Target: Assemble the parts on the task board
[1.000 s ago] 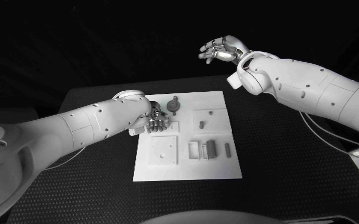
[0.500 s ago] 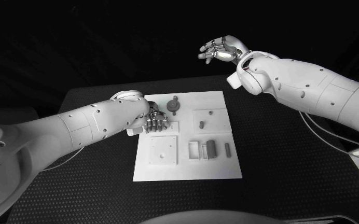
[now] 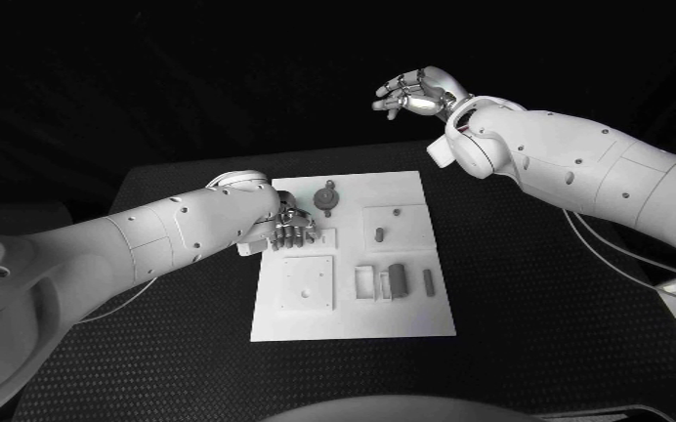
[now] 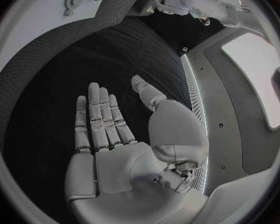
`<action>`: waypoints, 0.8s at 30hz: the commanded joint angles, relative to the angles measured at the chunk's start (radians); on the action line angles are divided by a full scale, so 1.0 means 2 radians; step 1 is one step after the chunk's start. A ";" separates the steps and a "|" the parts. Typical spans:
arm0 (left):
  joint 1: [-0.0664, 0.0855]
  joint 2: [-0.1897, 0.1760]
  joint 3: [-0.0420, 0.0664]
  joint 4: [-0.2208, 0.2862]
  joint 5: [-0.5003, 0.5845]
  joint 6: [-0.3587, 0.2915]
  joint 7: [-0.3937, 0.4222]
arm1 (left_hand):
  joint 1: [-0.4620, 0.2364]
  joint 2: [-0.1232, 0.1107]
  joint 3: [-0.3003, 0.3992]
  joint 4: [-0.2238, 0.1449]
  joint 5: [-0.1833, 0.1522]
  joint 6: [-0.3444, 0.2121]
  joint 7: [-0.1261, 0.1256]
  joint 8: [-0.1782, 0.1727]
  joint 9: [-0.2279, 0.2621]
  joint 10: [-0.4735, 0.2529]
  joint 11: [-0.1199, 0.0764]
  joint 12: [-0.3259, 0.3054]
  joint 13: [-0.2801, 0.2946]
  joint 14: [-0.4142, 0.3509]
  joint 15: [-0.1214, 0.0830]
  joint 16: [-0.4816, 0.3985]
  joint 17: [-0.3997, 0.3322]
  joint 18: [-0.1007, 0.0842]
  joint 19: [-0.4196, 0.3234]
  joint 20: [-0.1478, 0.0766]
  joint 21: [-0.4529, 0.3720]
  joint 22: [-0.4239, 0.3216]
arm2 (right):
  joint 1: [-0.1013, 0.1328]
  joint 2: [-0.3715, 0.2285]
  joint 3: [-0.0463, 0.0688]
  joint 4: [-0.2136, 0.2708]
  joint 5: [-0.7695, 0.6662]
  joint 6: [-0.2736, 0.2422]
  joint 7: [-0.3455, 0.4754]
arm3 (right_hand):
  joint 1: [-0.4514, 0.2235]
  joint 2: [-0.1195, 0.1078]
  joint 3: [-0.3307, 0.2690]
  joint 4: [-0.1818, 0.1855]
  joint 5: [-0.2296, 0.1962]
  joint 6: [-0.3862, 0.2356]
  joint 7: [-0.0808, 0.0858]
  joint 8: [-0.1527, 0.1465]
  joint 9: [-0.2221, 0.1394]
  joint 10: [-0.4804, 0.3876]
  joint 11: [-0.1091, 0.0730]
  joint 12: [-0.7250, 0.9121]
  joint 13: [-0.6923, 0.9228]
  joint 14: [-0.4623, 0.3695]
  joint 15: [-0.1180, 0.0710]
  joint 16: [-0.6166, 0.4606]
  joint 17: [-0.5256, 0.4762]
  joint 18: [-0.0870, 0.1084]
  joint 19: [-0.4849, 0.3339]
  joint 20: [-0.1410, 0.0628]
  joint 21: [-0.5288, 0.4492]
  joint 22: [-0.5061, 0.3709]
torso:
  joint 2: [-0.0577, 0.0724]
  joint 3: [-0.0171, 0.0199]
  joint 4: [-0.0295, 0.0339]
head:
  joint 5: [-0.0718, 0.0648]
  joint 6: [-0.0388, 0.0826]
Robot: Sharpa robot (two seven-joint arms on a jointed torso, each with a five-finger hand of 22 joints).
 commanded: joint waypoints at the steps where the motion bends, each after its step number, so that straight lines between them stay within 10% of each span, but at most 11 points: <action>1: 0.000 -0.001 0.002 0.000 0.005 -0.007 0.001 | 0.000 -0.004 0.000 0.003 -0.002 0.001 0.002 -0.001 0.001 -0.002 0.002 0.002 -0.001 -0.004 0.001 0.003 0.000 0.001 0.002 -0.001 -0.002 0.001 | 0.000 0.001 0.000 0.000 -0.004 0.004 0.002 | -0.002 -0.003 -0.002 0.000 -0.001 -0.003 0.018 0.003 -0.001 -0.001 0.003 0.003 -0.001 -0.003 0.000 -0.002 0.001 -0.003 0.005 -0.001 0.002 0.001 | 0.000 0.0000 0.0000 | 0.000 0.000; 24: 0.000 -0.005 0.006 0.016 0.027 -0.009 0.007 | 0.004 -0.001 0.000 0.001 -0.002 0.001 0.002 -0.002 0.002 -0.002 0.002 0.003 -0.001 -0.005 0.001 0.006 -0.003 0.002 0.003 -0.001 -0.003 0.002 | 0.000 0.002 0.000 -0.002 -0.004 0.006 0.001 | -0.003 -0.004 -0.002 0.001 -0.001 -0.004 0.018 0.004 -0.002 -0.001 0.003 0.004 -0.004 -0.003 0.000 -0.003 0.003 0.000 0.011 -0.001 0.005 0.004 | 0.000 0.0002 -0.0001 | 0.000 0.002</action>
